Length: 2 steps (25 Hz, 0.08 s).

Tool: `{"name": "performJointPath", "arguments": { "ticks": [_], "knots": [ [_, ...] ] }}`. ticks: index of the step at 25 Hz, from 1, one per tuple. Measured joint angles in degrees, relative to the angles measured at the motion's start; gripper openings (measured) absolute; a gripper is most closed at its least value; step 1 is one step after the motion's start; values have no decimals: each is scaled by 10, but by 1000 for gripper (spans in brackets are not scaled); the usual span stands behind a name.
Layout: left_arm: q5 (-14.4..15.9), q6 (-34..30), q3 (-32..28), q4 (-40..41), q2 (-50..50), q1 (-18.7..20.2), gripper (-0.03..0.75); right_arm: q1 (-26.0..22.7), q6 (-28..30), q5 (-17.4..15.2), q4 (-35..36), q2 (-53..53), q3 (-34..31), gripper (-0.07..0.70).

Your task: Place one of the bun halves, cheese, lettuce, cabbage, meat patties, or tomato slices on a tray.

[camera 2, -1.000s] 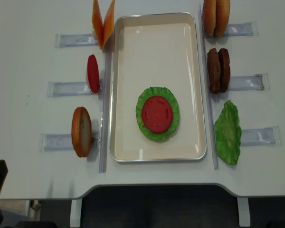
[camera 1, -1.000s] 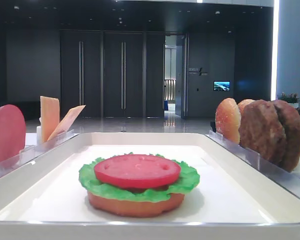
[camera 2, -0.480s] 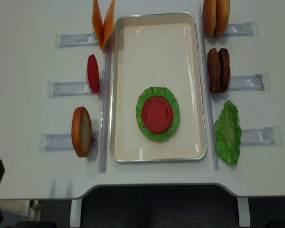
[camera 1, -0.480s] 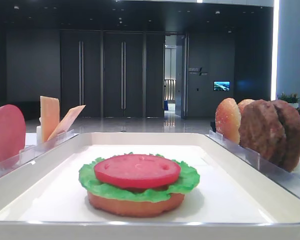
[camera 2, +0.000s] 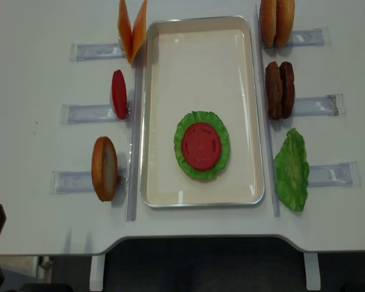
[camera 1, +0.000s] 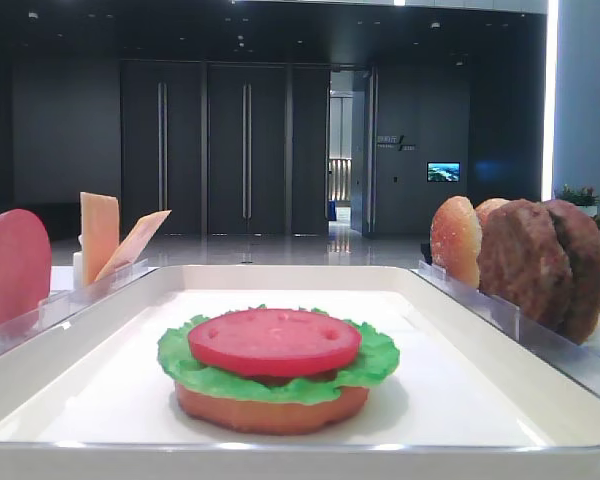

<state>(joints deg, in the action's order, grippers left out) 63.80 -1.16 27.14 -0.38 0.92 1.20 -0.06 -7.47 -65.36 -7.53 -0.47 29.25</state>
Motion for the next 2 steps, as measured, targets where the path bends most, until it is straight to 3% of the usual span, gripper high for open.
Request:
{"name": "performJointPath", "arguments": {
  "ticks": [2],
  "knots": [
    [0,0,0,0,0,0,347,0,0,0,0,0,0,475]
  ]
}}
